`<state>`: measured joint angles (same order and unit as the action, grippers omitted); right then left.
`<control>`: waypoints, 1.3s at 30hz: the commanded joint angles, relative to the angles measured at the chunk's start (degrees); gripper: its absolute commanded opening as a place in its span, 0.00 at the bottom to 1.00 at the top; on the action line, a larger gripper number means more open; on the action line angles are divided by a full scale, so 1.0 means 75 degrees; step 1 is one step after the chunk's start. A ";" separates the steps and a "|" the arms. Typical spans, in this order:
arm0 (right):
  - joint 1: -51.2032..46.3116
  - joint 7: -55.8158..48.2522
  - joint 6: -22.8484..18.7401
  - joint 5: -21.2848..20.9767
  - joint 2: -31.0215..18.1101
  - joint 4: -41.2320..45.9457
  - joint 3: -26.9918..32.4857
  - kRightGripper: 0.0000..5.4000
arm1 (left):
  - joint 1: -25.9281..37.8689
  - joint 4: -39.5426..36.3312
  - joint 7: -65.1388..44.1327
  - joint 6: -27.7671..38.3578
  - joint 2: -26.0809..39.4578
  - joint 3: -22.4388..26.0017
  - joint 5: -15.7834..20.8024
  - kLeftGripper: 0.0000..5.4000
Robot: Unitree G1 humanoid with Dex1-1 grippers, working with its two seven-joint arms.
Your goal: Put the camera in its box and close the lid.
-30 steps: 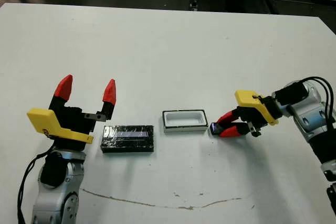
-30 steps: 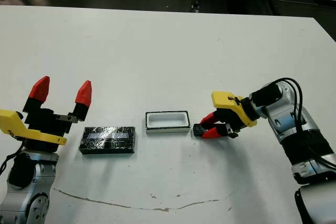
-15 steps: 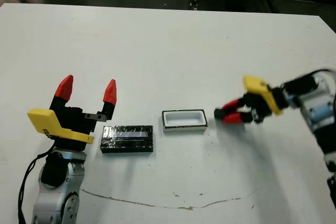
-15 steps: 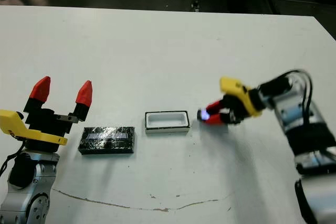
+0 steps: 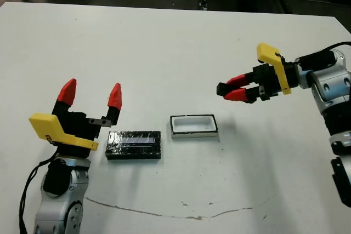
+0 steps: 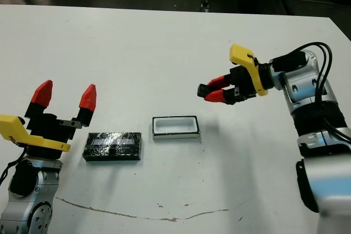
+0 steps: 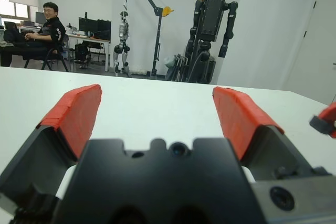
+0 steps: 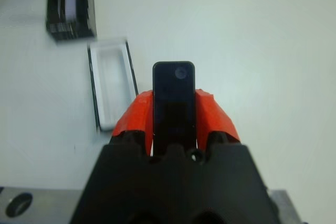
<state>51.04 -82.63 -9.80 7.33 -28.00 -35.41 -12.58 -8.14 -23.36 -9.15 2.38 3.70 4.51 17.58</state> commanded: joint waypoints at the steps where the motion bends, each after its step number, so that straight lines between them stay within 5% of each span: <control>1: -0.0323 0.0253 -0.0472 0.0191 0.0353 0.0353 0.0021 0.31 | -0.0031 0.0039 0.0000 -0.0036 0.0011 0.0014 -0.0047 1.00; 7: -0.0641 0.0303 -0.1517 0.0444 0.0732 0.1208 -0.0172 0.31 | -0.0030 0.0021 -0.0008 -0.0117 -0.0004 0.0012 0.0038 1.00; 14: -0.0615 0.0084 -0.1917 0.0632 0.0907 0.1198 -0.0291 0.31 | -0.0049 0.0028 0.0033 -0.0065 -0.0029 -0.0007 -0.0024 1.00; 39: -0.0837 0.0160 -0.0979 0.0198 0.1129 0.0864 -0.0854 0.31 | -0.0122 -0.0037 0.0130 -0.0132 -0.0090 -0.0041 -0.0083 1.00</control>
<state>45.29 -81.54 -17.45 9.28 -19.60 -28.39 -18.78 -8.47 -23.40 -8.62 2.28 3.07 4.21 17.53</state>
